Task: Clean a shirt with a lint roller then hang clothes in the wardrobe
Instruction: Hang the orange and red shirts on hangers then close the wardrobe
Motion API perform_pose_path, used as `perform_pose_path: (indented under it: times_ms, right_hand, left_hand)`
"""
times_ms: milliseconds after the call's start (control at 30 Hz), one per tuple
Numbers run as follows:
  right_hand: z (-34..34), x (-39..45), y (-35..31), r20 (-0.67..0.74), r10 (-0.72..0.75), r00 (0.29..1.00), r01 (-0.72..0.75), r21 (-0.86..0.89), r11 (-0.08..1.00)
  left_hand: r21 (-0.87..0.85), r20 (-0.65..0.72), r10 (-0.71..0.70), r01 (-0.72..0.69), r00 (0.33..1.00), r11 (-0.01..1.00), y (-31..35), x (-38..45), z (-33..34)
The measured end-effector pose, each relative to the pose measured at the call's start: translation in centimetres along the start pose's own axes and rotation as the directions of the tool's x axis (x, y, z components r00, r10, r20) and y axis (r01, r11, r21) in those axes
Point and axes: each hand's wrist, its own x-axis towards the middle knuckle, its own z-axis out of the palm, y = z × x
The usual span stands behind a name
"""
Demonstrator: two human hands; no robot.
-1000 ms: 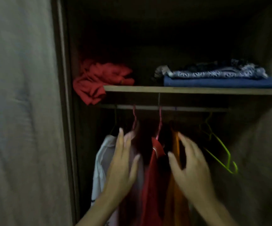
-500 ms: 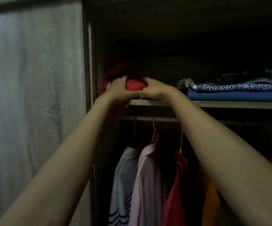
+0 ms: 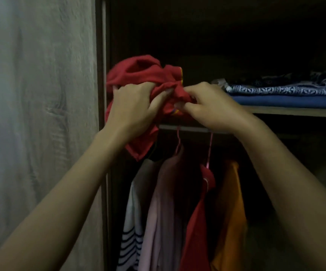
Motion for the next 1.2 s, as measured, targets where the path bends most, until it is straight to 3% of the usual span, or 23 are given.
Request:
perform_pose_path:
  times_ms: [133,267,333,433,500,533,600,667,733,800,933,1033,1133,1200]
  right_hand:
    - [0.4,-6.7,-0.8,0.072,-0.018,0.997,0.002,0.22,0.976]
    - [2.9,-10.7,-0.4,-0.114,0.159,0.981,-0.084,0.489,0.868]
    - [5.2,-12.4,-0.3,-0.136,0.205,0.969,-0.108,0.512,0.852]
    - [8.3,-14.4,0.7,-0.066,0.248,0.966,-0.191,0.459,0.868]
    - [9.1,-14.9,1.9,-0.02,0.316,0.948,-0.281,0.407,0.869]
    - [9.1,-15.1,2.3,0.008,0.339,0.941,-0.314,0.402,0.86]
    - [9.1,-15.3,2.6,0.053,0.361,0.931,-0.347,0.429,0.834]
    - [9.1,-15.6,2.2,0.037,0.37,0.928,-0.353,0.399,0.846]
    - [8.9,-15.5,1.5,-0.058,0.339,0.939,-0.323,0.189,0.927]
    - [8.6,-15.1,1.6,-0.125,0.34,0.932,-0.331,0.087,0.94]
    - [8.2,-14.4,2.4,-0.194,0.375,0.906,-0.367,0.077,0.927]
    - [7.9,-14.1,3.1,-0.242,0.363,0.9,-0.358,0.066,0.931]
    - [6.5,-13.8,4.1,-0.327,0.376,0.867,-0.375,0.067,0.925]
    - [5.3,-13.7,5.0,-0.34,0.374,0.863,-0.371,0.074,0.925]
  left_hand:
    - [-0.142,0.035,0.015,-0.01,0.999,0.99,3.4,-4.7,-2.8]
    - [-0.392,0.205,-0.148,0.22,0.968,0.893,3.6,-7.0,-1.8]
    - [-0.525,0.341,-0.283,0.431,0.897,0.733,3.0,-8.1,0.0]
    - [-0.622,0.545,-0.423,0.687,0.724,0.376,2.2,-10.4,2.7]
    - [-0.578,0.627,-0.436,0.761,0.646,0.296,1.6,-12.4,4.6]
    - [-0.516,0.638,-0.441,0.775,0.632,0.365,1.1,-13.6,5.5]
    - [-0.332,0.594,-0.466,0.728,0.656,0.6,0.8,-15.8,6.4]
    - [-0.272,0.478,-0.466,0.63,0.745,0.727,2.1,-17.5,6.0]
    - [-0.356,0.399,-0.415,0.555,0.818,0.752,4.7,-18.5,4.8]
    - [-0.395,0.401,-0.339,0.494,0.851,0.774,6.8,-19.4,4.0]
    - [-0.37,0.546,-0.195,0.443,0.815,0.816,8.5,-20.8,3.8]
    - [-0.355,0.548,-0.09,0.328,0.832,0.875,8.2,-21.2,4.5]
    - [-0.316,0.54,-0.112,0.324,0.834,0.892,6.9,-20.3,4.3]
    - [-0.334,0.589,-0.115,0.37,0.8,0.867,5.7,-19.3,3.5]
